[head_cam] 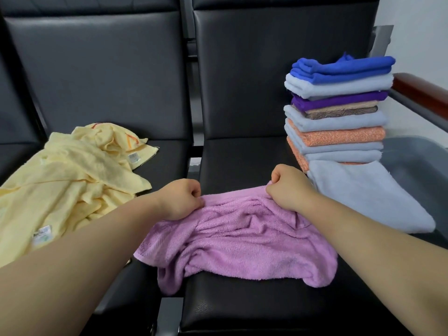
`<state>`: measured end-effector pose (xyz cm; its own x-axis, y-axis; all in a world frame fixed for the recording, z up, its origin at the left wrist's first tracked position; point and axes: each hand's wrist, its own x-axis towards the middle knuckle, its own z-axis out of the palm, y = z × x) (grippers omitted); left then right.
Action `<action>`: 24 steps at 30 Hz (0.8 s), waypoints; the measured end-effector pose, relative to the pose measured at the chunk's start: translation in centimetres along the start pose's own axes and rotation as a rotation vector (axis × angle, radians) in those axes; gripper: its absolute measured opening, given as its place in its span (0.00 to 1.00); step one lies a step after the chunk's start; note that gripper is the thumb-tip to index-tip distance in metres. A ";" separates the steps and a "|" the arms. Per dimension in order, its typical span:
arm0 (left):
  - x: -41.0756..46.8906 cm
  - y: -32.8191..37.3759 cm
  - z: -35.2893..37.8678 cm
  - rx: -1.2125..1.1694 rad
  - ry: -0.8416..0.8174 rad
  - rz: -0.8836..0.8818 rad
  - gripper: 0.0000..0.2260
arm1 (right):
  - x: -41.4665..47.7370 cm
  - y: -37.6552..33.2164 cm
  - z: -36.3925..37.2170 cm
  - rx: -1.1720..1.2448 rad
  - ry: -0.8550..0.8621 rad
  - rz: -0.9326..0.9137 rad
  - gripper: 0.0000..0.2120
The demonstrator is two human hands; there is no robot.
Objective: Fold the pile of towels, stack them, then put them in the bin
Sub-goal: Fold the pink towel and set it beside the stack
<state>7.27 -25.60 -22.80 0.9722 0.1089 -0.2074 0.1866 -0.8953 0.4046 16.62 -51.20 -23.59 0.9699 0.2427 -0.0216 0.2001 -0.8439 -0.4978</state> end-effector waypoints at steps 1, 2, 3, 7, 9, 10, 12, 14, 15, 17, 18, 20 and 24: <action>0.0 0.0 0.1 0.000 0.004 -0.004 0.11 | 0.0 0.0 0.0 0.001 0.008 0.001 0.10; 0.0 0.0 0.1 0.000 0.007 -0.007 0.11 | 0.0 0.0 0.1 0.001 0.019 0.002 0.10; 0.1 0.0 0.2 0.000 0.011 -0.010 0.11 | 0.0 0.0 0.1 0.006 0.035 0.000 0.10; 0.3 0.1 0.4 0.013 0.021 -0.017 0.11 | -0.2 0.2 0.2 0.016 0.093 -0.017 0.08; 0.4 0.1 0.6 0.014 0.031 -0.015 0.09 | -0.1 0.4 0.2 -0.051 0.058 -0.024 0.05; 0.4 0.1 0.6 0.012 0.039 -0.017 0.08 | 0.0 0.4 0.2 -0.094 0.025 -0.021 0.05; 0.5 0.2 0.7 0.011 0.042 -0.021 0.07 | 0.2 0.3 0.1 -0.170 -0.040 -0.009 0.10; 0.7 0.1 0.7 0.029 0.013 -0.022 0.07 | 0.5 0.0 0.0 -0.235 -0.083 -0.002 0.11; 0.7 0.1 0.7 0.044 -0.004 -0.019 0.08 | 0.5 -0.2 -0.1 -0.264 -0.107 0.005 0.10; 0.8 0.2 0.4 0.053 -0.014 -0.006 0.09 | 0.7 -0.4 -0.4 -0.290 -0.138 -0.009 0.08; 0.7 0.3 0.3 0.039 -0.004 0.006 0.09 | 0.6 -0.3 -0.6 -0.284 -0.138 -0.021 0.07; 0.4 0.6 -0.3 -0.013 0.031 0.033 0.10 | 0.3 -0.2 -1.2 -0.238 -0.111 -0.044 0.05; -0.8 1.1 -1.8 -0.046 0.079 0.134 0.13 | -0.4 -0.3 -2.7 -0.113 0.004 -0.082 0.04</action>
<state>6.96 -25.91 -20.61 0.9965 0.0253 -0.0792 0.0594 -0.8833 0.4650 16.53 -52.35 -21.11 0.9503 0.3108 0.0190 0.2925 -0.8699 -0.3971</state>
